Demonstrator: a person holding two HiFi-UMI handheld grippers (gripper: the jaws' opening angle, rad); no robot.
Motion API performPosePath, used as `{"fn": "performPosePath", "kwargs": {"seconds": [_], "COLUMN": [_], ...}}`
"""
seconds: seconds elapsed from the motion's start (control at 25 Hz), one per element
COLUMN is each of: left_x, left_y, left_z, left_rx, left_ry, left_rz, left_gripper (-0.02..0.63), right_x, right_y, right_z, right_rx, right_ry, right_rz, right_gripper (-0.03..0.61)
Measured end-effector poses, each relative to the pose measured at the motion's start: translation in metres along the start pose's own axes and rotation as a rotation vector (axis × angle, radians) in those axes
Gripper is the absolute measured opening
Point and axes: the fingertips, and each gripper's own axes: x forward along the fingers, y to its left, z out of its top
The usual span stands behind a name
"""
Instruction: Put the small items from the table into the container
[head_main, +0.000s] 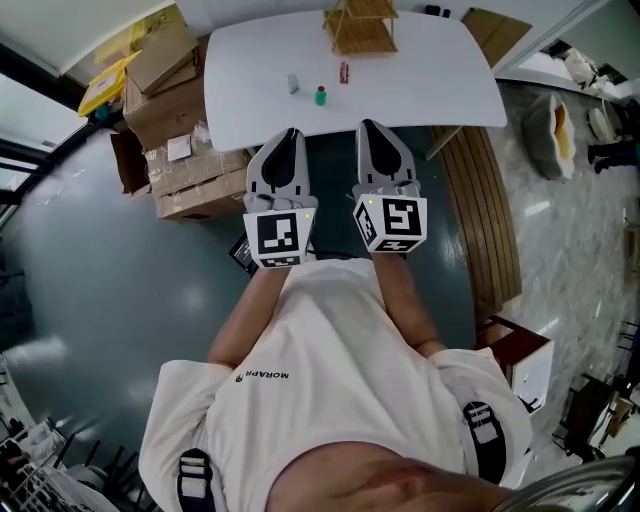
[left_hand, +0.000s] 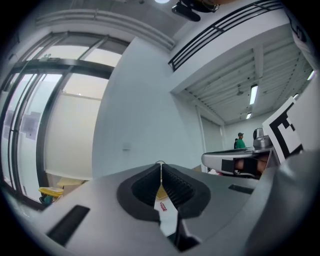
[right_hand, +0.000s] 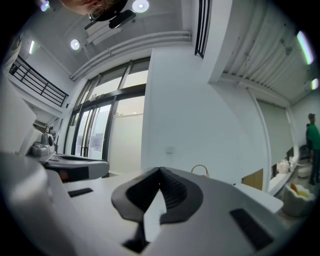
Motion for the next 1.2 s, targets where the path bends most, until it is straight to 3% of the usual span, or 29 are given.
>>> {"fn": "performPosePath", "kwargs": {"seconds": [0.36,1.2], "left_x": [0.044,0.212], "left_y": [0.013,0.018], "left_z": [-0.015,-0.035], "left_rx": [-0.02,-0.007], "left_ry": [0.024,0.071], "left_rz": [-0.003,0.169], "left_gripper": [0.005,0.005], "right_x": [0.039,0.178], "right_y": [-0.022,-0.13], "right_z": [-0.009,-0.037], "right_rx": [-0.005,0.046], "right_ry": [0.029,0.053], "right_rz": [-0.014,0.163], "right_gripper": [0.012,0.012]}}
